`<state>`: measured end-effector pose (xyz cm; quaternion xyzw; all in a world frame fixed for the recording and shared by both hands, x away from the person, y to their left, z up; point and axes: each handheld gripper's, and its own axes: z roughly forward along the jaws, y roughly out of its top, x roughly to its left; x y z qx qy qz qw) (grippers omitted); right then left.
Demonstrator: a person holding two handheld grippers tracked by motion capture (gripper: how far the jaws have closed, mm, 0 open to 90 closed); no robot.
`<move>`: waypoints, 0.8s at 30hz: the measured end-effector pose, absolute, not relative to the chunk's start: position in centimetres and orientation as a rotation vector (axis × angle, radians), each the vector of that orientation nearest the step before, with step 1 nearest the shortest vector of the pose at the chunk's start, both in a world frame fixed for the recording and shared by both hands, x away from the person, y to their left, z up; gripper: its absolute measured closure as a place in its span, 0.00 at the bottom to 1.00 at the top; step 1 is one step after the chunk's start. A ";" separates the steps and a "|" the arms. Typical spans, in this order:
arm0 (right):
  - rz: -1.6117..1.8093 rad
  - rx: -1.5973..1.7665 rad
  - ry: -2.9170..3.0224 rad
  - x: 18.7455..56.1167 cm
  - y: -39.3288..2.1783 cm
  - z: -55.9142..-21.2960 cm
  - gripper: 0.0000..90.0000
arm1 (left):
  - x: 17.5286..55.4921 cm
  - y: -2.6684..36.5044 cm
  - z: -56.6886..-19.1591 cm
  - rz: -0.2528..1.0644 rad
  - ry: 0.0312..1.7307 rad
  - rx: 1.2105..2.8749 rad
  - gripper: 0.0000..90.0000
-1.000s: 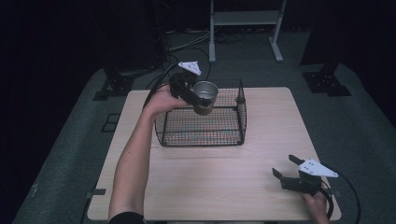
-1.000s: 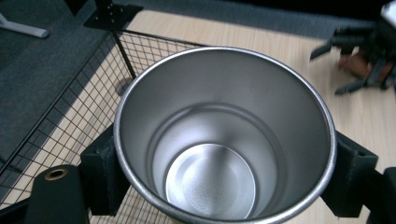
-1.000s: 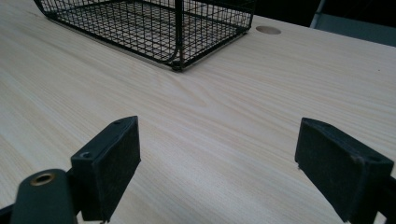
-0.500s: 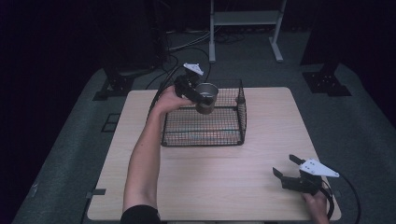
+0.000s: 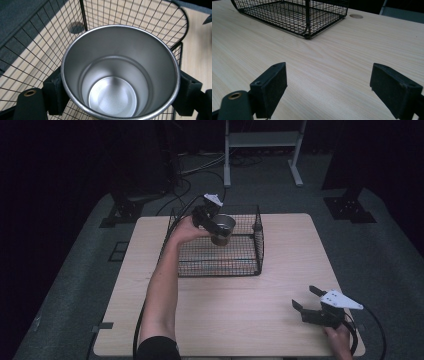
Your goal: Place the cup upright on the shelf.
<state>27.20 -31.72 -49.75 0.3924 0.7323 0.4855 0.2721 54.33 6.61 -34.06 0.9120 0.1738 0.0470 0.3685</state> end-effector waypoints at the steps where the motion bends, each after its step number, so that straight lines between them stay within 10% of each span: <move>1: 1.307 1.053 1.972 27.2 -31.7 -49.8 0.15 | 54.4 6.5 -34.4 0.117 0.453 2.335 0.20; 24: 1.322 1.048 1.973 27.3 -31.8 -49.7 0.15 | 55.4 5.5 -38.3 0.102 0.514 2.399 0.20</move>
